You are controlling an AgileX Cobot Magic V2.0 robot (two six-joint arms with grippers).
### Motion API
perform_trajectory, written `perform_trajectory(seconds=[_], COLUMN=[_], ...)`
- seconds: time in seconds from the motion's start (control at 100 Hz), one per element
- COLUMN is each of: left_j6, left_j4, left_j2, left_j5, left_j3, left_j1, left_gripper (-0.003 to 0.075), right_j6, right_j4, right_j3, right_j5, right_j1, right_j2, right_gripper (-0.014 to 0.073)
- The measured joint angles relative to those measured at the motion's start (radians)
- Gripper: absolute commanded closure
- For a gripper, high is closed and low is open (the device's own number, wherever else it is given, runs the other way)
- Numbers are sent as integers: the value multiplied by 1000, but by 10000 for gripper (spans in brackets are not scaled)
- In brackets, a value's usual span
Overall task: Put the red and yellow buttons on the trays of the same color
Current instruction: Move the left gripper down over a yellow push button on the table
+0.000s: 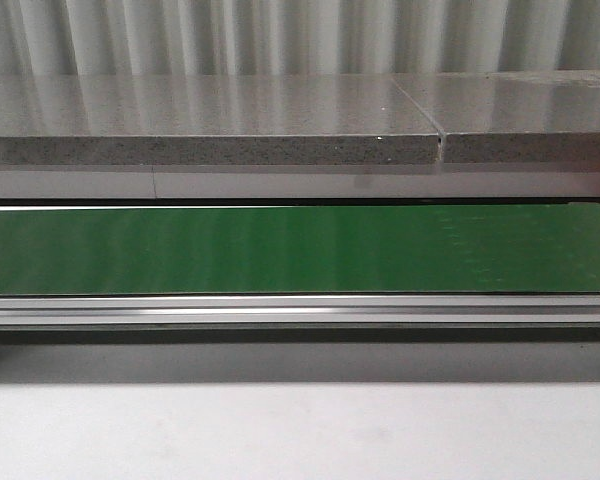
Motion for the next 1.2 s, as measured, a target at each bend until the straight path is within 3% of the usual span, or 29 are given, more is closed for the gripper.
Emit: perform_trajectory(seconds=[0.58,0.79,1.05,1.2], left_j6=[0,0,0,0], left_j4=[0,0,2,2], left_j2=[0,111,429,569], left_j5=[18,174,599,670], left_j3=[-21,-234,-587,-681], left_j1=[0,0,0,0], left_gripper=[740,740,740,740], right_j6=[0,0,0,0], right_j4=[0,0,0,0], right_j3=[0,0,0,0], right_j5=[0,0,0,0], right_j1=[0,0,0,0], right_j2=[0,0,0,0], right_gripper=[661,661,661,661])
